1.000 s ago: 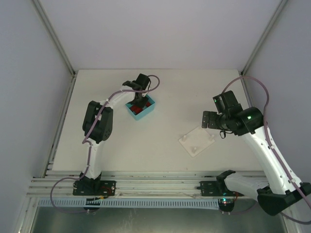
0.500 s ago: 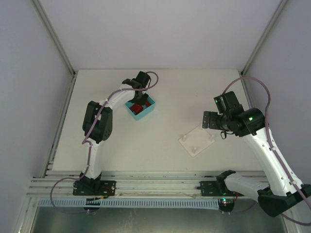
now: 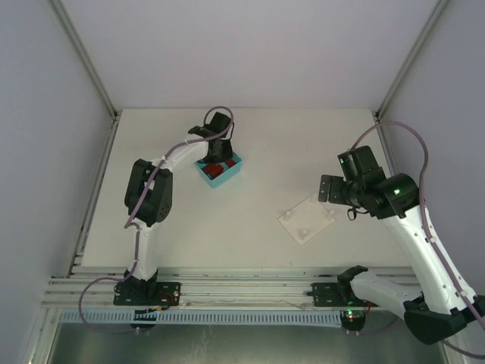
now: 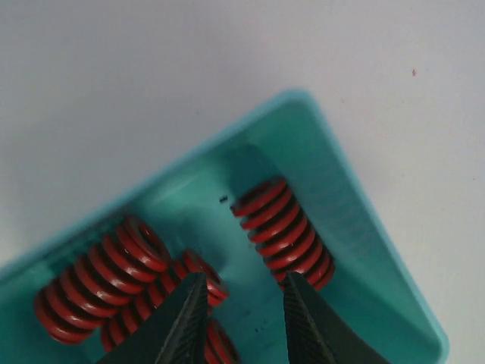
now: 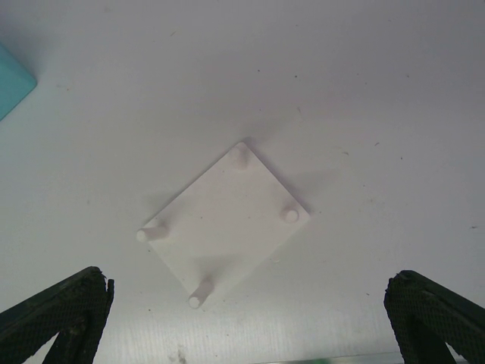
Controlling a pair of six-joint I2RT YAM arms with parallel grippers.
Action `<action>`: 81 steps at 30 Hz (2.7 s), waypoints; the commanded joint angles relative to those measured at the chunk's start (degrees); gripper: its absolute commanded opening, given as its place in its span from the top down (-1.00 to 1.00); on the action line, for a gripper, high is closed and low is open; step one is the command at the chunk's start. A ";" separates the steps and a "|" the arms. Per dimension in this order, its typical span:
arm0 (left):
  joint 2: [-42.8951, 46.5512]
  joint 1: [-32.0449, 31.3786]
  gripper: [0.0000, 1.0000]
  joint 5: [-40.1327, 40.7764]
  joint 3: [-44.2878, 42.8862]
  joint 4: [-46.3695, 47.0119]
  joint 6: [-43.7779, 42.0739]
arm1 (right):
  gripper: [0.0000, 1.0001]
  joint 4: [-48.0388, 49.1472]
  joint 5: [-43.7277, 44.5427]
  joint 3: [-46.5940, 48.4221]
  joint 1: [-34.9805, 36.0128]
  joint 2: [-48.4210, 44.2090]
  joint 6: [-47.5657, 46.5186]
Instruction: Install the large spring
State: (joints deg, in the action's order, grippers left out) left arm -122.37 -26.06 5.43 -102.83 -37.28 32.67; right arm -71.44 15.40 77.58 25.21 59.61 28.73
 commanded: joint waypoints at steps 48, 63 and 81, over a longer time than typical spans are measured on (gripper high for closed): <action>-10.38 0.16 0.58 -1.87 -3.68 3.17 16.88 | -0.98 -1.75 3.21 -1.17 0.27 -1.90 1.15; 5.11 0.66 0.69 1.34 0.16 4.67 6.24 | -0.98 -0.46 1.23 2.12 0.19 0.07 4.39; 24.55 -1.75 0.76 -29.81 28.44 38.49 -22.34 | -0.72 -9.85 -26.05 23.50 -7.57 19.81 3.99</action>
State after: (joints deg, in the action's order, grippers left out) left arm -101.21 -25.80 -14.15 -77.23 -8.29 19.09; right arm -77.73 -0.30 98.08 19.18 76.86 35.42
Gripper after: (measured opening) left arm 0.313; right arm 0.906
